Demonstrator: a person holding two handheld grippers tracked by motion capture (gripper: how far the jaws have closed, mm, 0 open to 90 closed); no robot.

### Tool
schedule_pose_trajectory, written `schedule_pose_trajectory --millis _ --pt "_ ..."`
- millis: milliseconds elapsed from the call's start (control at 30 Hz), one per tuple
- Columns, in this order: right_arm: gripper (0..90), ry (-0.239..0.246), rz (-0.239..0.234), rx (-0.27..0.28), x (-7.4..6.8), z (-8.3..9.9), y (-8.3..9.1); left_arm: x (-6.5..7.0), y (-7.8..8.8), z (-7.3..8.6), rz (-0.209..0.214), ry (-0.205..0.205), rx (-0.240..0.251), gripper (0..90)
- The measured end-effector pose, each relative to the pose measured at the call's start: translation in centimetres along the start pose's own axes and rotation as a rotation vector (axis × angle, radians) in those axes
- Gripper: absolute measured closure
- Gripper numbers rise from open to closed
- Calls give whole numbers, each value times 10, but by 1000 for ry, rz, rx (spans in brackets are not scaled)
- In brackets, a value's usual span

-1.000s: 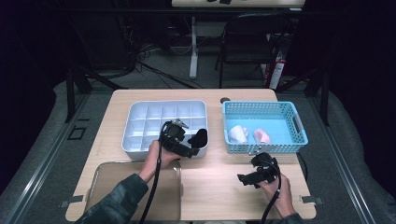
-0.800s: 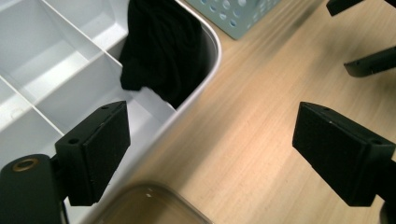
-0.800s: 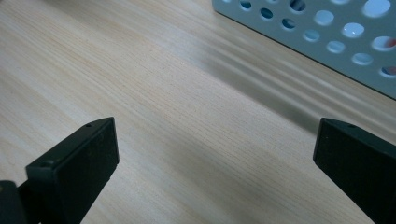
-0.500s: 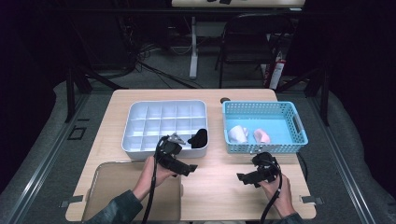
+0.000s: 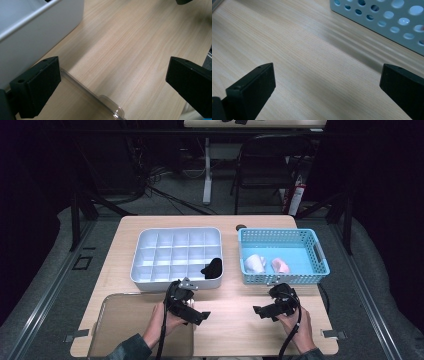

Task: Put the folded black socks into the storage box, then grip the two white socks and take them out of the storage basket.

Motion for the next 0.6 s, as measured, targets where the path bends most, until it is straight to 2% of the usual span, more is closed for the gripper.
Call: schedule_pose_trajectory --millis 33,100,167,300,433,533,600 --pt "0 -4 -2 5 0 0 0 1 -1 1 -14 -9 4 0" --pt "0 -4 -6 3 -1 1 0 3 -2 4 -10 -17 3 0" --pt "0 7 -1 -8 0 0 0 4 -4 7 -31 -29 -6 0" --pt "0 6 -8 -8 -2 0 1 4 -4 10 -38 -34 -4 0" --pt "0 17 -10 -16 -3 -2 0 5 -4 12 -17 -40 18 0" --pt "0 22 -11 -23 -4 -2 0 7 -5 12 1 -47 9 0" --pt "0 34 4 -22 -4 -3 2 8 -5 11 -5 -54 14 0"
Point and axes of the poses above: each handheld gripper's, and its own axes: y roughly backward along the jaws, z roughly out of its underside, x roughly to its right, the point moved 2 cm from there along -y, roughly forward along the jaws, and after that the axes turned 3 degrees about y, right-handed, at the moved point
